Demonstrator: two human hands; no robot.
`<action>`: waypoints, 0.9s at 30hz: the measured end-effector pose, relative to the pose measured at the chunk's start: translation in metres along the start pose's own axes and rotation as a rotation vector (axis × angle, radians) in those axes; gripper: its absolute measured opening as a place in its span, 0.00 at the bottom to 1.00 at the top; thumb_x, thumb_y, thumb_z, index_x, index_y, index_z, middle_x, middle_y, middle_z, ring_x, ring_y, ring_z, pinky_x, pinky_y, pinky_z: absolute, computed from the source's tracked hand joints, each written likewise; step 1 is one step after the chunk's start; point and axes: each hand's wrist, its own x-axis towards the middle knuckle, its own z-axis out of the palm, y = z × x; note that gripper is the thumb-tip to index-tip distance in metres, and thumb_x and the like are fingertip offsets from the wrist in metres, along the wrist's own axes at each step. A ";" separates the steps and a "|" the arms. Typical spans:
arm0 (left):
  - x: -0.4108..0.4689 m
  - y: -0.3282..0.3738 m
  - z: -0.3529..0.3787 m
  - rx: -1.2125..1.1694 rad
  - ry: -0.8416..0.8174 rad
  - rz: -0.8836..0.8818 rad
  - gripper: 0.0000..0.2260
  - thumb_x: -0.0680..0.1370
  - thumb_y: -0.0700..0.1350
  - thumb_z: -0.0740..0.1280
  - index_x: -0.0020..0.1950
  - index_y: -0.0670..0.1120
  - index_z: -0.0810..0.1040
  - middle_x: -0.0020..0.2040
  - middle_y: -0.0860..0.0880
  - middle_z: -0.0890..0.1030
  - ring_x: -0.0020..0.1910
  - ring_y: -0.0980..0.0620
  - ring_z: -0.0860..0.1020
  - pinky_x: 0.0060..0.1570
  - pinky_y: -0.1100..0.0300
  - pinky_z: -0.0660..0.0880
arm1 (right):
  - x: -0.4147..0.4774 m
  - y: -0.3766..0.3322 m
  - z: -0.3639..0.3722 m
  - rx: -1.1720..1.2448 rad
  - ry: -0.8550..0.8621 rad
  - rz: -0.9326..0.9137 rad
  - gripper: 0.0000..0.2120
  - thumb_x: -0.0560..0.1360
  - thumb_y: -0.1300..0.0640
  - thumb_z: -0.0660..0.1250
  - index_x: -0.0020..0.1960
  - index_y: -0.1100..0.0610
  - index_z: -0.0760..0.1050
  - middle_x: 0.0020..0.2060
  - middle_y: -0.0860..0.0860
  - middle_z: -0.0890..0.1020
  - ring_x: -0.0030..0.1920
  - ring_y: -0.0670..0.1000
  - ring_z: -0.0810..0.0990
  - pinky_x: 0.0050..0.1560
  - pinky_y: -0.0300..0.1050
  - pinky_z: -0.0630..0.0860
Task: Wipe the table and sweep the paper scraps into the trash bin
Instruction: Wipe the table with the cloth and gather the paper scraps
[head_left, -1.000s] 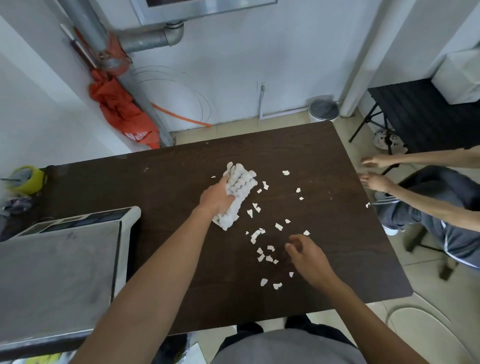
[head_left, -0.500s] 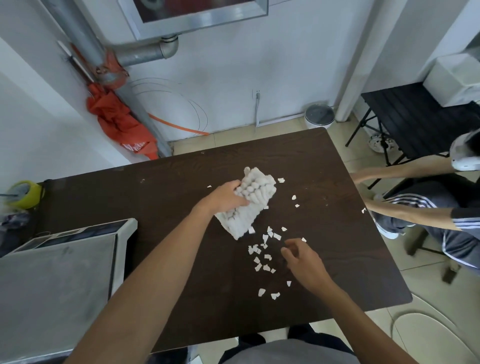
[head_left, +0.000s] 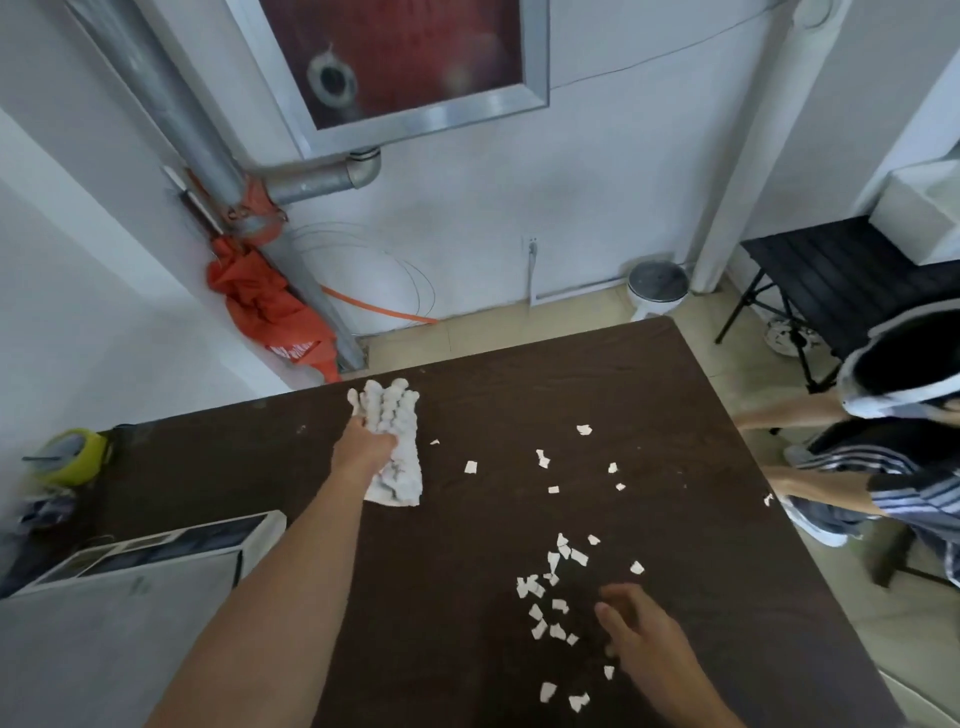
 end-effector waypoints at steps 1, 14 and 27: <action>0.004 -0.006 -0.002 0.005 0.016 -0.024 0.32 0.77 0.47 0.71 0.79 0.47 0.64 0.72 0.41 0.74 0.68 0.38 0.74 0.68 0.45 0.71 | -0.002 -0.001 0.001 0.016 -0.001 0.001 0.07 0.77 0.50 0.68 0.55 0.47 0.77 0.43 0.45 0.84 0.37 0.44 0.83 0.37 0.38 0.78; -0.002 0.009 0.030 0.210 -0.027 0.240 0.31 0.79 0.50 0.68 0.81 0.53 0.60 0.68 0.44 0.78 0.66 0.39 0.77 0.61 0.50 0.71 | -0.016 -0.013 0.014 0.017 -0.041 0.008 0.03 0.78 0.55 0.67 0.50 0.47 0.78 0.42 0.46 0.84 0.33 0.48 0.84 0.39 0.42 0.79; -0.071 0.060 0.125 0.576 -0.185 0.757 0.26 0.81 0.49 0.64 0.79 0.51 0.63 0.61 0.43 0.77 0.59 0.42 0.77 0.57 0.49 0.75 | -0.019 -0.023 0.022 -0.112 -0.038 -0.038 0.04 0.79 0.49 0.64 0.50 0.45 0.77 0.43 0.43 0.83 0.40 0.43 0.82 0.50 0.46 0.79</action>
